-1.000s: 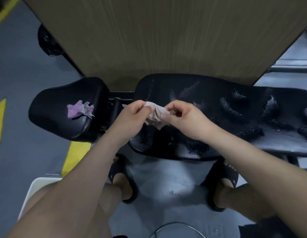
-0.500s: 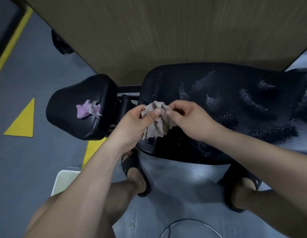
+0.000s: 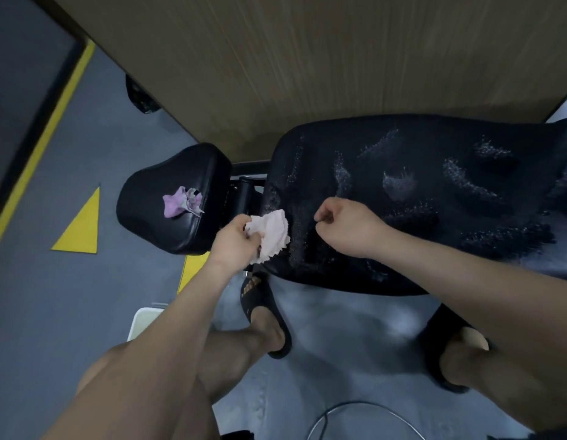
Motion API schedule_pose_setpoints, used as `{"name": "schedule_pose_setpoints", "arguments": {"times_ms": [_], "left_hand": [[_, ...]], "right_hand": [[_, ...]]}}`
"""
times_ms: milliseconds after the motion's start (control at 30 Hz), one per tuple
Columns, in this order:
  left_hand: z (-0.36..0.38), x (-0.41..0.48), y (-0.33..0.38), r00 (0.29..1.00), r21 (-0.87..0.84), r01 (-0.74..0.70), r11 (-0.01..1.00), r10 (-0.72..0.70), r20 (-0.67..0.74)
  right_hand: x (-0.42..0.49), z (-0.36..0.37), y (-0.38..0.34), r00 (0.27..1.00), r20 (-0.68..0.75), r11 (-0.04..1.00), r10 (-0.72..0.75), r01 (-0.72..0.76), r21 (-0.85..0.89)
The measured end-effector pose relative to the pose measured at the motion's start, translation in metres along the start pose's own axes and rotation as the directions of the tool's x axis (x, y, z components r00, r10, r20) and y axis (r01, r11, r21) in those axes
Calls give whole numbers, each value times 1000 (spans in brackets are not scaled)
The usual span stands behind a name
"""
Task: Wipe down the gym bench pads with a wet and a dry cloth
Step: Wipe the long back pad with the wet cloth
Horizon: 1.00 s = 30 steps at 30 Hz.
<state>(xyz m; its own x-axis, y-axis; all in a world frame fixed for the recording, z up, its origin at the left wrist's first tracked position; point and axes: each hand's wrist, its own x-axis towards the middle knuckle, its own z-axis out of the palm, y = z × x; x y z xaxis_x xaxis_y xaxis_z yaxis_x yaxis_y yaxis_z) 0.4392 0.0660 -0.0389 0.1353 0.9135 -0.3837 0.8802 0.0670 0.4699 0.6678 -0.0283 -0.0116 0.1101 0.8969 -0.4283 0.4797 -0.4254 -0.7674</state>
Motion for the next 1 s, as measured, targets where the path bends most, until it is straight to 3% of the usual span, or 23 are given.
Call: {"name": "schedule_pose_setpoints", "arguments": {"times_ms": [67, 200, 300, 367, 467, 633, 700, 833, 1000], "left_hand": [[6, 1, -4, 993, 38, -8, 999, 13, -117], [23, -9, 2, 939, 22, -200, 980, 198, -280], [45, -20, 7, 859, 324, -262, 909, 373, -350], [57, -21, 5, 832, 356, -336, 872, 452, -322], [59, -16, 0, 844, 174, -439, 881, 471, -256], [66, -23, 16, 931, 183, -348, 919, 362, -48], [70, -31, 16, 936, 238, -339, 910, 352, -14], [59, -20, 19, 926, 188, -357, 915, 373, -53], [72, -8, 24, 940, 378, -323, 868, 341, 19]], "right_hand": [[-3, 0, 0, 1000, -1, 1000, -13, 13, -22], [-5, -3, 1, 998, 3, 995, -65, 65, -74], [-5, -5, 5, 995, 6, 985, -100, 99, -143], [-6, -6, 10, 993, 4, 972, -119, 118, -205], [-9, -5, 16, 984, 5, 910, -178, 167, -379], [-14, -4, 34, 983, 15, 762, -183, 151, -630], [-15, -2, 41, 986, 42, 725, -159, 146, -673], [-18, 0, 52, 983, 33, 699, -179, 151, -699], [-23, -3, 69, 993, 2, 715, -117, 86, -693]]}}
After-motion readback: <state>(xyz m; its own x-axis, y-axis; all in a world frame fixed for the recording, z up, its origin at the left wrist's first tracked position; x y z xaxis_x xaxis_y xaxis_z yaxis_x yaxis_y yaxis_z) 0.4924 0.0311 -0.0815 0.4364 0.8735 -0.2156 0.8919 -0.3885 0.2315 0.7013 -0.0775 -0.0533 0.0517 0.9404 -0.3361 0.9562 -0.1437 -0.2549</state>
